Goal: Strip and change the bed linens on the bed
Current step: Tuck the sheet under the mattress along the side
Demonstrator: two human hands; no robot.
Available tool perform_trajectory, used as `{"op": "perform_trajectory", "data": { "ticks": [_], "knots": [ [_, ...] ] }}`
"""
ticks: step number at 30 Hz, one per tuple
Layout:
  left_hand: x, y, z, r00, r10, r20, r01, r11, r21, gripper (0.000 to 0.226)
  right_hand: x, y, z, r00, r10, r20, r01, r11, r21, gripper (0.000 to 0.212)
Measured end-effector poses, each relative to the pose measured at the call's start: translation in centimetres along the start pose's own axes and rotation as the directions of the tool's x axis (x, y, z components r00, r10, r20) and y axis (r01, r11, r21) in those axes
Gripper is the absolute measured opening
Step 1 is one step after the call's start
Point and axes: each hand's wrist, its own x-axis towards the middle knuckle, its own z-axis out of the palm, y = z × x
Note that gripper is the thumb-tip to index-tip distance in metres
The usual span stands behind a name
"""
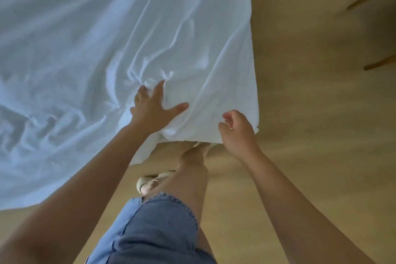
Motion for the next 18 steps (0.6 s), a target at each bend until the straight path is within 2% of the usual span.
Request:
{"op": "perform_trajectory", "data": {
  "ticks": [2,5,7,9,12,16,18],
  "knots": [
    [1.5,2.5,1.2,0.987,-0.136,0.08,0.132,0.99,0.055,0.11,1.5,1.1,-3.2,0.995,0.025,0.097,-0.02,0.998,-0.056,0.03],
    [4.5,7.9,2.8,0.921,-0.336,0.194,0.308,0.937,0.162,0.119,4.9,2.4,-8.6,0.983,0.046,0.176,-0.026,0.993,-0.115,0.028],
    [6.1,12.9,4.5,0.909,-0.346,0.232,0.306,0.933,0.191,0.124,7.7,2.7,-12.5,0.981,0.046,0.191,-0.021,0.991,-0.133,0.026],
    [7.5,19.0,6.6,0.925,-0.246,0.291,0.218,0.968,0.125,0.121,11.1,2.5,-16.1,0.981,0.043,0.19,-0.013,0.988,-0.154,0.02],
    [9.8,27.2,9.5,0.942,-0.081,0.324,0.131,0.982,-0.134,0.096,15.9,2.1,-20.5,0.98,0.03,0.195,0.005,0.984,-0.181,0.011],
    [14.7,34.6,12.0,0.944,-0.17,0.284,0.227,0.957,-0.181,0.058,23.2,2.5,-27.1,0.969,0.004,0.246,0.06,0.966,-0.252,0.012],
    [16.5,37.4,12.6,0.951,-0.116,0.287,0.212,0.919,-0.333,0.03,26.7,3.5,-30.8,0.963,0.007,0.269,0.08,0.948,-0.31,0.015]
  ]
}}
